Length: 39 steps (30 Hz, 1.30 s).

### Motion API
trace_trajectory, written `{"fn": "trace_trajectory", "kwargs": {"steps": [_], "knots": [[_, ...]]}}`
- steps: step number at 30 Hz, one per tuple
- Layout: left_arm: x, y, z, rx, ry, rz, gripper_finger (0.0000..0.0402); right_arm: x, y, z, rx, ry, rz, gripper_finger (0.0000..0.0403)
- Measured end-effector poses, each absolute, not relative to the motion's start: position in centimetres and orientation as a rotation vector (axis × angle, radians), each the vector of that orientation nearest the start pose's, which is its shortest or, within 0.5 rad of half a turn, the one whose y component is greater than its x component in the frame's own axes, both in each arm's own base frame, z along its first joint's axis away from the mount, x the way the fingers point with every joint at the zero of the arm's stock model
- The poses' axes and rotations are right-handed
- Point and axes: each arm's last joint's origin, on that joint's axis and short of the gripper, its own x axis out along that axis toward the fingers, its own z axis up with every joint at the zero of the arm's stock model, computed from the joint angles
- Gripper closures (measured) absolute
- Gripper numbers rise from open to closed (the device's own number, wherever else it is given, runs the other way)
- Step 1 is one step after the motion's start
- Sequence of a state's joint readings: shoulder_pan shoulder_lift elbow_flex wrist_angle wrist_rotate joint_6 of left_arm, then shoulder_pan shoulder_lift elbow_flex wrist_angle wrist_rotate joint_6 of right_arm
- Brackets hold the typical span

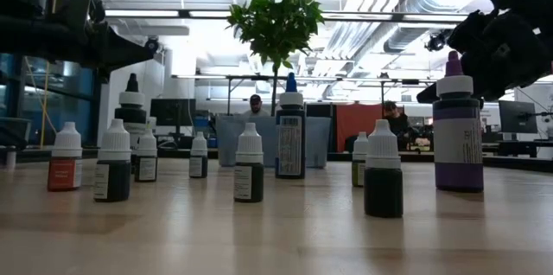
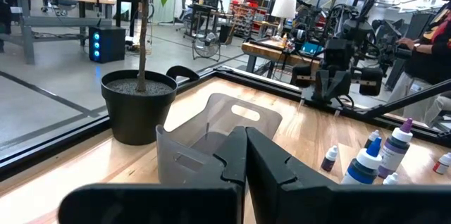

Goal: Pick & Place food coloring
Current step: Put the small green food coloring bottle into the black bin

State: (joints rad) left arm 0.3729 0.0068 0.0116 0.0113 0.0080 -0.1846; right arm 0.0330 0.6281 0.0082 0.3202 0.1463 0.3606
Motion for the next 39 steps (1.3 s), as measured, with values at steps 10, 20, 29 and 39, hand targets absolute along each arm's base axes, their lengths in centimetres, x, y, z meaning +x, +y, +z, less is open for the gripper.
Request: {"fn": "trace_trajectory", "kwargs": {"steps": [10,20,29,39], "knots": [[9.1,3.5,16.8,-0.179,-0.049,0.362,0.0401,13.8,0.5,15.5,0.341,0.423,-0.018,0.04],[9.1,3.5,16.8,-0.18,-0.049,0.363,0.0401,12.7,0.4,24.9,0.254,0.706,-0.082,0.04],[9.1,3.5,16.8,-0.18,-0.049,0.362,0.0401,11.2,0.4,32.5,0.359,0.778,-0.099,0.04],[9.1,3.5,16.8,-0.179,-0.05,0.362,0.0401,12.8,0.6,36.4,0.373,0.88,-0.079,0.04]]}}
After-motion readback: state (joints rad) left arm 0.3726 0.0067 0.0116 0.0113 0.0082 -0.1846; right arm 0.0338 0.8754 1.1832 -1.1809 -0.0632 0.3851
